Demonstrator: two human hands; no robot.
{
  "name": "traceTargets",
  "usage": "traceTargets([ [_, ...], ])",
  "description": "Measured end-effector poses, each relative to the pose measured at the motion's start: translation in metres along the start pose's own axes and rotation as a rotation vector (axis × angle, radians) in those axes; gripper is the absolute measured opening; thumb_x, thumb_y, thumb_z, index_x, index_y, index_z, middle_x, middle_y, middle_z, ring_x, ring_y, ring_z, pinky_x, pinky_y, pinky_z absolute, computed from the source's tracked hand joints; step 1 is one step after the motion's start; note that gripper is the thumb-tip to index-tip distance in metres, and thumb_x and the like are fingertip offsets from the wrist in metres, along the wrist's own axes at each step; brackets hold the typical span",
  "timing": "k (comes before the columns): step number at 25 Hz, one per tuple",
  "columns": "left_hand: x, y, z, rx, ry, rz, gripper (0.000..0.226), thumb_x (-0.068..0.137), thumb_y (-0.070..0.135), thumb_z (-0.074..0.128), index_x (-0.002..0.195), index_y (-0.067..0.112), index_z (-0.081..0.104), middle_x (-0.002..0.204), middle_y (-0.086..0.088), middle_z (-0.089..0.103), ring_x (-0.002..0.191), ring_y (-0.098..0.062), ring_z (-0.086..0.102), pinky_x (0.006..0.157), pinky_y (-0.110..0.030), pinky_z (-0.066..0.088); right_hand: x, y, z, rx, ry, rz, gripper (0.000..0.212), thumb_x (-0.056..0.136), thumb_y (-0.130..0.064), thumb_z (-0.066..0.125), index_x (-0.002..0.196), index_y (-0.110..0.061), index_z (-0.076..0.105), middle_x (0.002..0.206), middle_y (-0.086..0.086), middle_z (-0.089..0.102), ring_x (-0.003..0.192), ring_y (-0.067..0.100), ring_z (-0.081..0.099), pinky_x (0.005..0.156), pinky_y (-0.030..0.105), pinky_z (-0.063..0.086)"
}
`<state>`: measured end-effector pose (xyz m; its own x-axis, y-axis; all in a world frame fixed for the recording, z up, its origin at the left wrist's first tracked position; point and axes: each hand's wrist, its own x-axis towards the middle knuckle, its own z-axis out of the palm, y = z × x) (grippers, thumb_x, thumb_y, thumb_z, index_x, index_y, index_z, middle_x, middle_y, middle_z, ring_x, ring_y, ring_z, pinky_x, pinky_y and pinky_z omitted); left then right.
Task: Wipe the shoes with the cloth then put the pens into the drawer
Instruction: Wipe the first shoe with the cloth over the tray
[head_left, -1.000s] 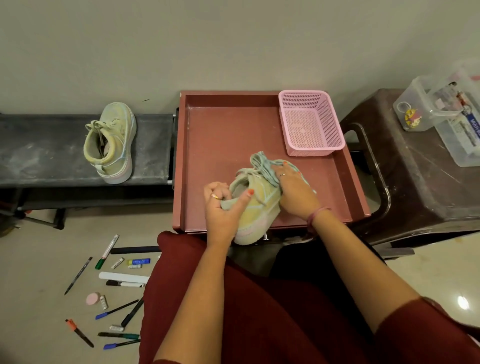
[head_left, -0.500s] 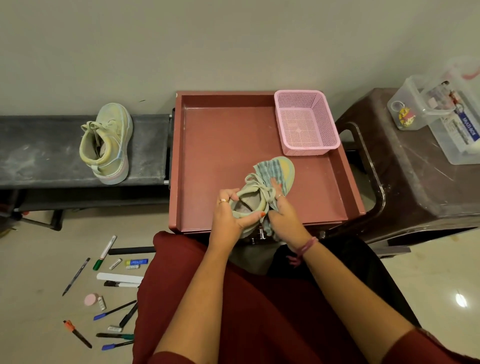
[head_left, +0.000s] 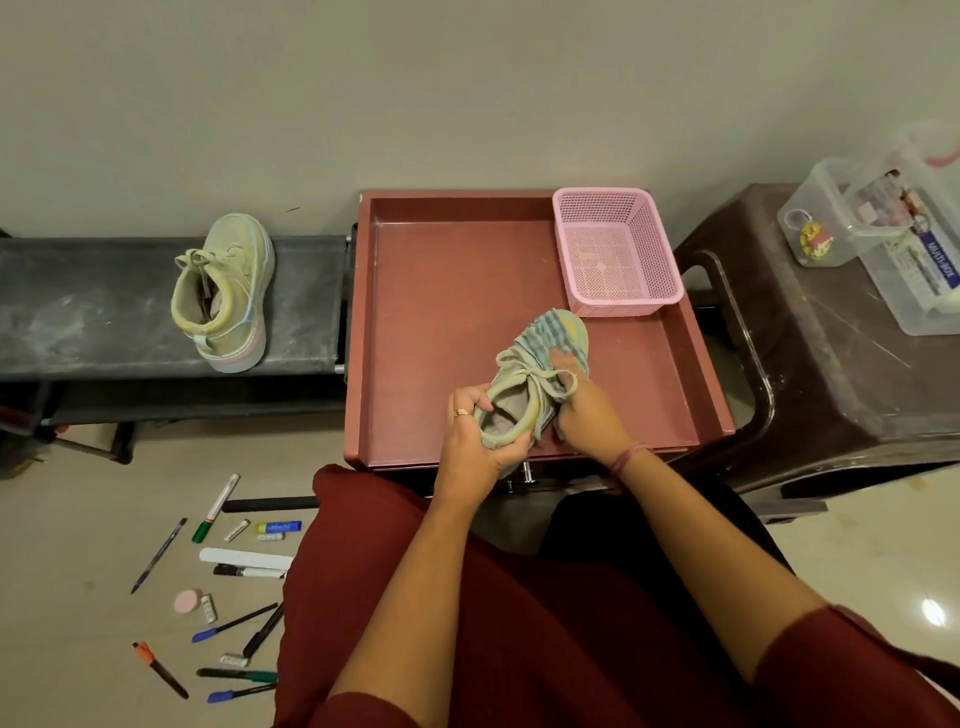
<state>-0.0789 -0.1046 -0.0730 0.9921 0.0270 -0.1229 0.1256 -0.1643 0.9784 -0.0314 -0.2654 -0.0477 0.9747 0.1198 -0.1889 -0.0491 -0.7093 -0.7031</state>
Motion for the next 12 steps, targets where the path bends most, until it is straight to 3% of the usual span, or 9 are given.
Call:
traceTargets([
  [2,0.000,-0.002,0.002,0.009,0.006,0.018,0.051,0.060,0.036,0.075,0.089,0.046,0.033,0.122,-0.007,0.050,0.114,-0.020,0.055,0.094,-0.035,0.050,-0.019,-0.002,-0.012,0.103,-0.025,0.047,0.061,0.084,0.012,0.035,0.141,-0.007,0.039,0.143,0.011,0.043,0.115,0.017,0.054,0.098,0.018,0.041],
  [5,-0.002,0.001,0.003,-0.010,-0.001,0.008,0.052,0.060,0.039,0.073,0.093,0.035,0.033,0.123,-0.006,0.049,0.114,-0.017,0.054,0.091,-0.019,0.044,-0.039,0.015,-0.029,-0.083,-0.176,-0.051,0.066,0.081,0.017,0.035,0.142,-0.008,0.036,0.148,0.006,0.036,0.136,0.015,0.035,0.110,0.013,0.020],
  [6,-0.002,0.000,0.002,-0.024,-0.012,0.003,0.054,0.061,0.038,0.074,0.096,0.032,0.034,0.124,-0.004,0.049,0.115,-0.015,0.053,0.092,-0.019,0.044,-0.040,0.021,-0.036,-0.136,-0.209,-0.060,0.067,0.081,0.017,0.035,0.142,-0.010,0.037,0.148,0.005,0.037,0.135,0.015,0.036,0.107,0.009,0.020],
  [7,-0.003,0.001,0.002,-0.031,-0.020,-0.001,0.058,0.062,0.035,0.077,0.101,0.030,0.035,0.125,-0.001,0.049,0.117,-0.014,0.053,0.095,-0.022,0.044,-0.040,0.025,-0.044,-0.150,-0.217,-0.019,0.067,0.081,0.016,0.034,0.141,-0.013,0.041,0.145,0.006,0.042,0.126,0.016,0.048,0.100,0.006,0.029],
  [8,-0.004,-0.002,0.003,-0.034,-0.019,-0.013,0.065,0.062,0.029,0.081,0.109,0.028,0.036,0.126,0.001,0.049,0.118,-0.013,0.052,0.098,-0.026,0.045,-0.038,0.027,-0.052,-0.117,-0.187,0.055,0.067,0.081,0.015,0.034,0.139,-0.017,0.045,0.138,0.006,0.051,0.105,0.015,0.062,0.084,0.006,0.042],
  [10,-0.006,-0.008,0.006,-0.011,0.004,-0.047,0.090,0.061,0.020,0.088,0.131,0.022,0.032,0.130,0.003,0.050,0.121,-0.011,0.051,0.103,-0.027,0.043,-0.029,0.025,-0.069,0.030,-0.001,0.187,0.062,0.083,0.013,0.035,0.134,-0.019,0.052,0.125,0.004,0.059,0.061,0.008,0.060,0.053,0.013,0.046],
  [12,-0.009,-0.013,0.011,0.065,0.056,-0.123,0.106,0.058,0.027,0.090,0.144,0.020,0.028,0.132,0.006,0.052,0.123,-0.010,0.049,0.104,-0.028,0.041,-0.016,0.018,-0.075,0.202,0.189,0.237,0.056,0.086,0.010,0.037,0.132,-0.017,0.054,0.127,0.005,0.058,0.070,0.012,0.059,0.063,0.024,0.050],
])
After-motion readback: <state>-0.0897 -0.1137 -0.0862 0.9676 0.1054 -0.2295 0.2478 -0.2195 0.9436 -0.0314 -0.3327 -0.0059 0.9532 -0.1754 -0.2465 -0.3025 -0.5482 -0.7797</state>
